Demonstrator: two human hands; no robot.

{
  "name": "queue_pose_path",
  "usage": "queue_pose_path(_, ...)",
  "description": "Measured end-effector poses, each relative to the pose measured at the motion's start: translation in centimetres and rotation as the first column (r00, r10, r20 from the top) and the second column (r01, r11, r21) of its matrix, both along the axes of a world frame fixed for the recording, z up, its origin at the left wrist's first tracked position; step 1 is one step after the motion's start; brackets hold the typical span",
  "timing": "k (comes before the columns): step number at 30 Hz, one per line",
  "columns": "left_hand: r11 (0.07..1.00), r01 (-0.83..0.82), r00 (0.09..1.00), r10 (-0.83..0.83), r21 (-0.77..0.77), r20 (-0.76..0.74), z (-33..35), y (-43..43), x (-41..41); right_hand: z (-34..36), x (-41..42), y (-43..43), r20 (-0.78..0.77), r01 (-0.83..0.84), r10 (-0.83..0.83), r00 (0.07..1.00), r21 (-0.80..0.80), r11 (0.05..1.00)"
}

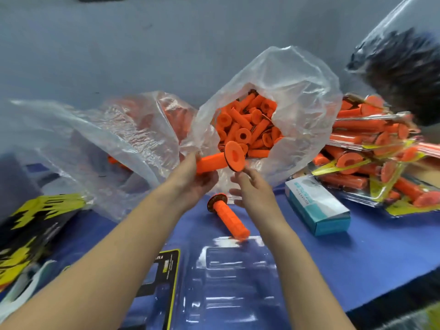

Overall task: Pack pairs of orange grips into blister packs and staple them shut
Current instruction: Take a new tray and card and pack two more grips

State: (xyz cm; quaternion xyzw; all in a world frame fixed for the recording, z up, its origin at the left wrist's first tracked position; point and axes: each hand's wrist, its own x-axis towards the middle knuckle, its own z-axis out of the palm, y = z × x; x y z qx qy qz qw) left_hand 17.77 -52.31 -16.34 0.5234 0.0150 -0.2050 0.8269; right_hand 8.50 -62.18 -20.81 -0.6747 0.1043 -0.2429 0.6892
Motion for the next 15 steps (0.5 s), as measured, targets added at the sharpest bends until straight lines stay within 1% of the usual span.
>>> queue_pose_path(2, 1.0, 0.018, 1.0, -0.018, 0.012, 0.005, 0.3, 0.9, -0.3, 0.5, -0.1, 0.4, 0.039, -0.073, 0.07, 0.997, 0.086, 0.994)
queue_pose_path(5, 0.999, 0.017, 1.0, -0.018, 0.028, 0.02, 0.6, 2.2, -0.9, 1.2, -0.1, 1.0, 0.079, -0.136, 0.122, 0.989, 0.208, 0.969)
queue_pose_path(7, 0.998, -0.011, 0.998, 0.006, 0.067, 0.067, 0.8, 3.2, -1.3, 1.4, -0.3, 1.4, 0.122, -0.192, 0.166, 0.979, 0.246, 0.95)
queue_pose_path(9, 0.996, -0.049, 0.99, 0.039, 0.078, 0.134, 1.1, 4.2, -1.8, 1.6, -0.6, 2.1, 0.174, -0.229, 0.197, 0.965, 0.191, 0.954)
queue_pose_path(11, 0.998, -0.061, 0.983, 0.056, 0.028, 0.176, 1.4, 5.4, -2.6, 1.7, -0.8, 3.0, 0.226, -0.24, 0.21, 0.951, 0.113, 0.964)
queue_pose_path(13, 1.0, 0.003, 0.982, 0.0, -0.016, 0.189, 1.4, 6.5, -3.9, 1.9, -1.0, 4.1, 0.258, -0.224, 0.199, 0.945, 0.071, 0.972)
queue_pose_path(15, 0.999, 0.047, 0.971, -0.044, -0.007, 0.236, 0.7, 7.7, -5.4, 2.1, -1.3, 5.4, 0.274, -0.192, 0.173, 0.946, 0.046, 0.98)
